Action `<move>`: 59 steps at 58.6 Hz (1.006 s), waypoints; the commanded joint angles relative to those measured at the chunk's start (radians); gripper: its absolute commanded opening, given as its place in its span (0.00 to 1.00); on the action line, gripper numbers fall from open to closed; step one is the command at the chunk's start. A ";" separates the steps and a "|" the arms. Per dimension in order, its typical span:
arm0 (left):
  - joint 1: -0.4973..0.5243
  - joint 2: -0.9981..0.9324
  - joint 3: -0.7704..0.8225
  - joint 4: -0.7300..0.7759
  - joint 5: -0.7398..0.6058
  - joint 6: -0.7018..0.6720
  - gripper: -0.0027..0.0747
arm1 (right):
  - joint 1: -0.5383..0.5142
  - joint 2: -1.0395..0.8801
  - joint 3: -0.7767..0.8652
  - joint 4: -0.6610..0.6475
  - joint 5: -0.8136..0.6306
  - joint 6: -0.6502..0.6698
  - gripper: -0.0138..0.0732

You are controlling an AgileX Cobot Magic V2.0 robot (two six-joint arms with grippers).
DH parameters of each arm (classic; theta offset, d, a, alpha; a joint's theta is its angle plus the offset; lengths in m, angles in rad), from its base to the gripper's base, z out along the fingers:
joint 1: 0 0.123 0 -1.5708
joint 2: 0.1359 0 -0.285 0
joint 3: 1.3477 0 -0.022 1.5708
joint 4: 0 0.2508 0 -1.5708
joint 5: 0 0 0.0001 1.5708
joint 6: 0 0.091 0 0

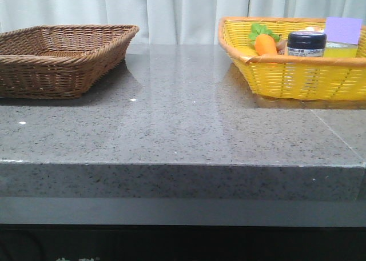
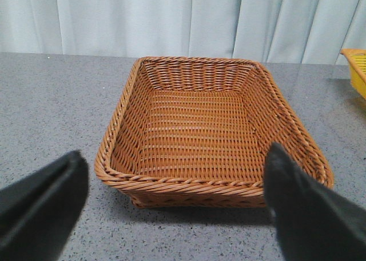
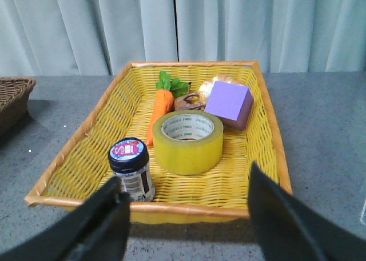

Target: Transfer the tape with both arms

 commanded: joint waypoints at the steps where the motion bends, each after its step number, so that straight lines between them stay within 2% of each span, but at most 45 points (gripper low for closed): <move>1: 0.001 0.007 -0.038 0.003 -0.090 -0.006 0.93 | -0.005 0.015 -0.031 -0.013 -0.113 -0.003 0.92; 13: 0.001 0.007 -0.038 0.003 -0.094 -0.006 0.93 | -0.005 0.195 -0.122 0.002 -0.046 0.015 0.92; 37: 0.001 0.007 -0.038 0.003 -0.094 -0.006 0.93 | -0.019 0.779 -0.592 0.002 0.164 0.172 0.92; 59: 0.001 0.007 -0.038 0.003 -0.094 -0.006 0.93 | -0.104 1.125 -0.886 0.002 0.279 0.215 0.92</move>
